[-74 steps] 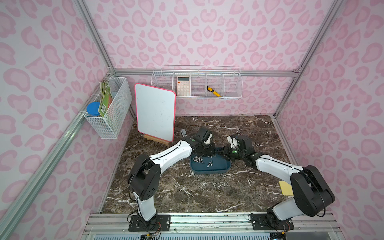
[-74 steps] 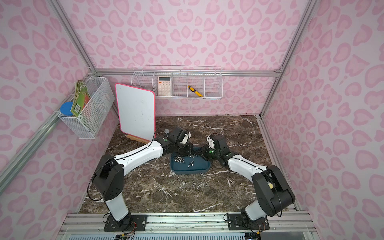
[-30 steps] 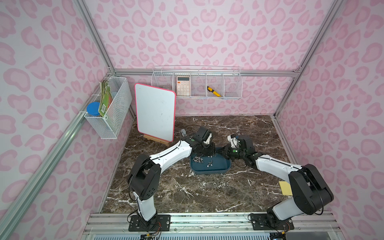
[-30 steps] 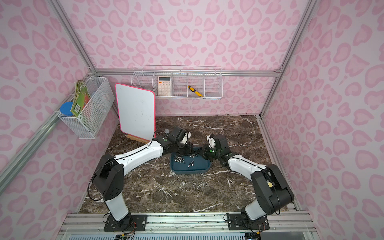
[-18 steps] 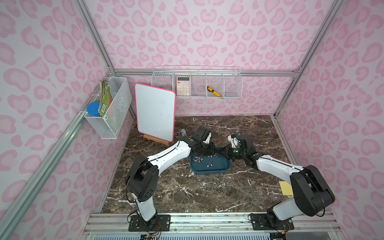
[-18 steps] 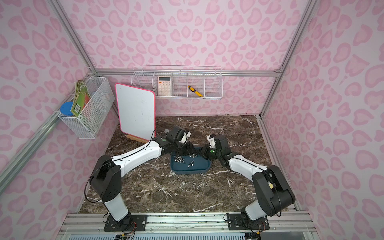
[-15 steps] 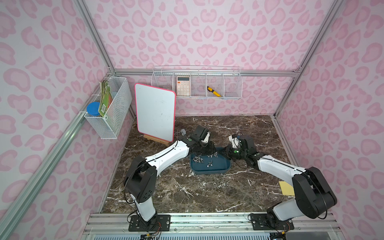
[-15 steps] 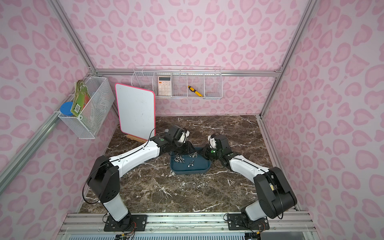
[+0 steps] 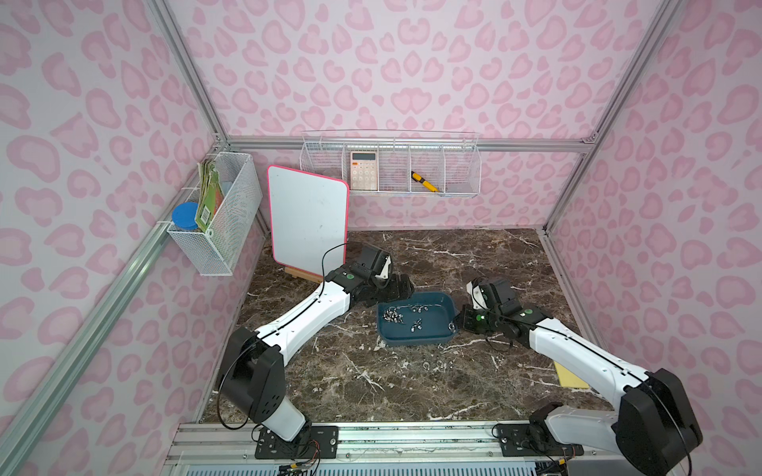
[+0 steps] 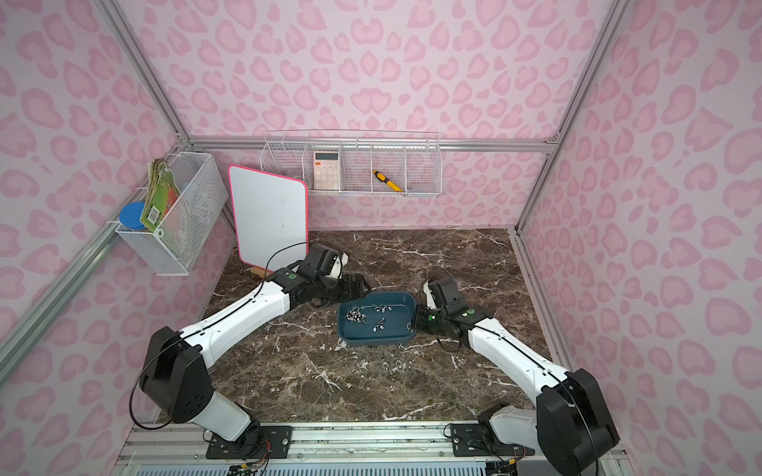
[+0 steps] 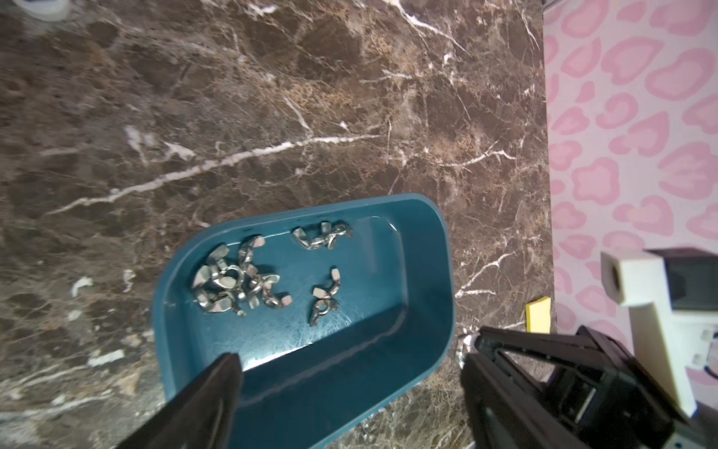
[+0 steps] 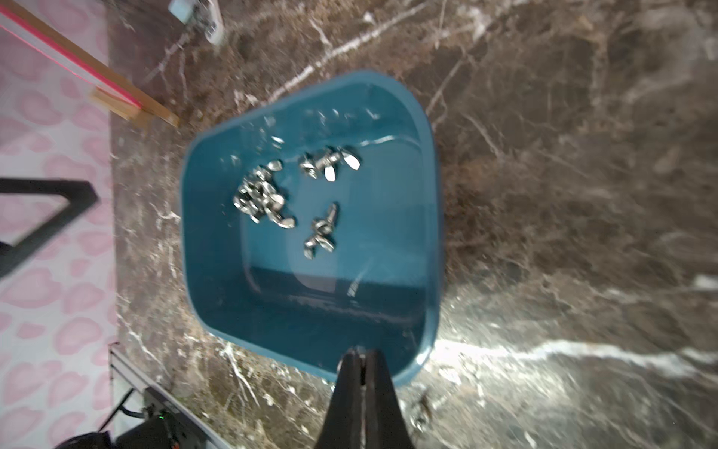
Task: Take out the wing nut from the storage box
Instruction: Pick up the wing nut from the storage box, then place the wing nut at the center of the board.
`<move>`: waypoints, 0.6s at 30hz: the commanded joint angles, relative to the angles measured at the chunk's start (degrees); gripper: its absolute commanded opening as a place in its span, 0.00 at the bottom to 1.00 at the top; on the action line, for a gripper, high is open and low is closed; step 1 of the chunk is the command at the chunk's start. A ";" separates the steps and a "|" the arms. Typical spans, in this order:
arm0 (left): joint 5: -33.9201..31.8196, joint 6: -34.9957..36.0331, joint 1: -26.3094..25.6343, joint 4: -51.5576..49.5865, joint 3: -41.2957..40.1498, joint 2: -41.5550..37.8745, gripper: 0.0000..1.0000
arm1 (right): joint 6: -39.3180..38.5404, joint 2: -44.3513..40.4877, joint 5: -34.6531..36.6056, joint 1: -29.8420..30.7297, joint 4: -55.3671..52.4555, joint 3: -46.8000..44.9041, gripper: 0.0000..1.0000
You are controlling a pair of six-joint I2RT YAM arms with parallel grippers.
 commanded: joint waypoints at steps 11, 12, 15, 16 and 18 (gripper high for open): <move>-2.57 0.71 1.62 -3.39 -1.71 -3.25 0.99 | 1.59 1.33 8.46 7.96 -8.13 -6.55 0.01; -2.58 0.63 1.61 -3.46 -1.74 -3.26 0.99 | 1.53 1.94 8.42 8.00 -7.80 -6.51 0.01; -2.69 0.44 1.61 -3.57 -2.08 -3.54 0.99 | 1.45 4.04 8.96 8.13 -6.93 -5.88 0.00; -2.83 0.36 1.66 -3.63 -2.20 -3.66 0.99 | 1.37 4.61 9.10 8.13 -6.86 -5.61 0.00; -3.51 0.18 1.66 -3.73 -2.61 -4.09 0.99 | 1.35 5.82 9.25 8.19 -6.56 -5.26 0.00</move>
